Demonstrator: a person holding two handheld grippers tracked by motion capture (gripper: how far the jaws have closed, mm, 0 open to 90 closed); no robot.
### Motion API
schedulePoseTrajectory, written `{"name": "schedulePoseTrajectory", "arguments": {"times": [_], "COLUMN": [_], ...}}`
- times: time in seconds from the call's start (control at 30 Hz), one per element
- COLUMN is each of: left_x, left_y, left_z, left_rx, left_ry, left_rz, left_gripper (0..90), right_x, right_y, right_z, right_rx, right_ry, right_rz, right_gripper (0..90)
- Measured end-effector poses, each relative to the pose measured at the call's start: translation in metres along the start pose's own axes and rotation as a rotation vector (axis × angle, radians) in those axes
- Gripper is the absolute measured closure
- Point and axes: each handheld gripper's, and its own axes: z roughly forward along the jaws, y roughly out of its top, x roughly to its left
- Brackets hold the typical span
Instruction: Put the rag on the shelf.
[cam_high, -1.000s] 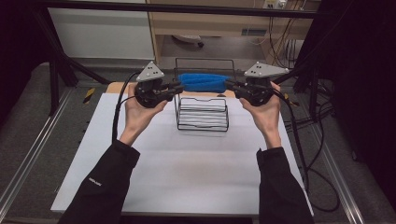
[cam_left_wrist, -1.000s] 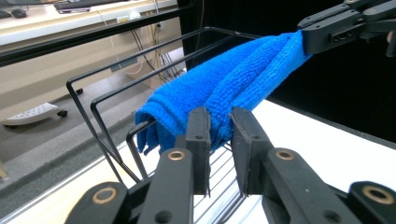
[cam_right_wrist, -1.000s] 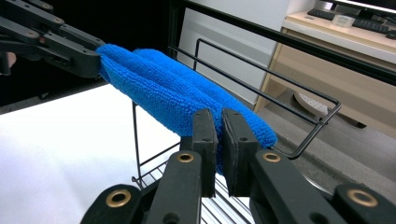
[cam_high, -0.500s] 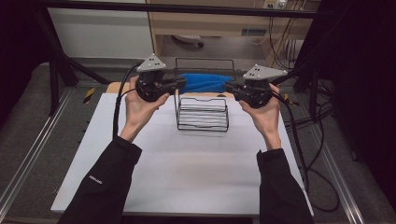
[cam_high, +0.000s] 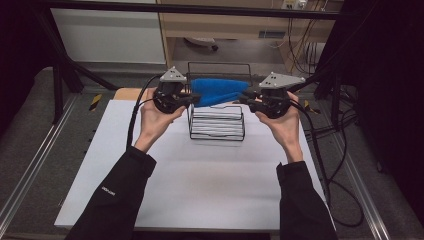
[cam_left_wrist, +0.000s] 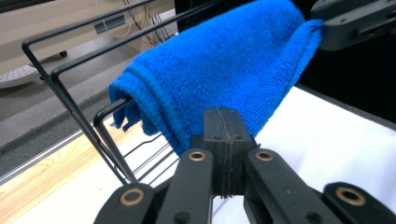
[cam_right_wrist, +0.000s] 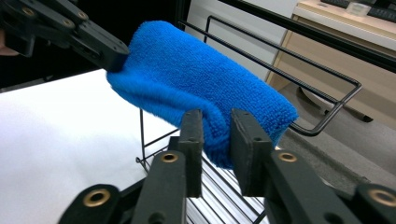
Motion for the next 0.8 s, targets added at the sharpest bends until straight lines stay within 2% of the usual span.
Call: {"name": "schedulePoseTrajectory", "arguments": {"times": [0.13,0.23,0.3,0.4,0.53,0.67,0.8], "left_x": [0.001,0.001,0.0,0.0,0.001,0.002,0.003], "left_y": [-0.004,-0.006,-0.007,-0.01,-0.012,-0.015,-0.017], "left_z": [0.004,0.006,0.007,0.01,0.012,0.015,0.017], "left_rx": [0.02,0.025,0.023,0.024,0.029,0.025,0.02], "left_ry": [0.012,0.016,0.017,0.02,0.023,0.024,0.023], "left_rz": [0.013,0.015,0.017,0.02,0.022,0.015,0.012], "left_gripper": [90.0,89.9,90.0,89.9,89.9,89.9,89.9], "right_x": [0.001,0.001,0.001,0.002,0.0,-0.003,-0.006], "right_y": [0.002,0.002,0.002,-0.002,-0.014,-0.027,-0.036], "right_z": [-0.002,-0.002,-0.001,0.002,0.01,0.018,0.024], "right_rx": [-0.037,-0.06,-0.058,-0.023,0.032,0.064,0.054], "right_ry": [0.01,0.028,0.03,0.046,0.041,0.028,0.011], "right_rz": [0.028,0.051,0.055,0.08,0.119,0.144,0.164], "right_gripper": [62.5,60.4,63.3,78.2,87.6,89.2,88.0]}}
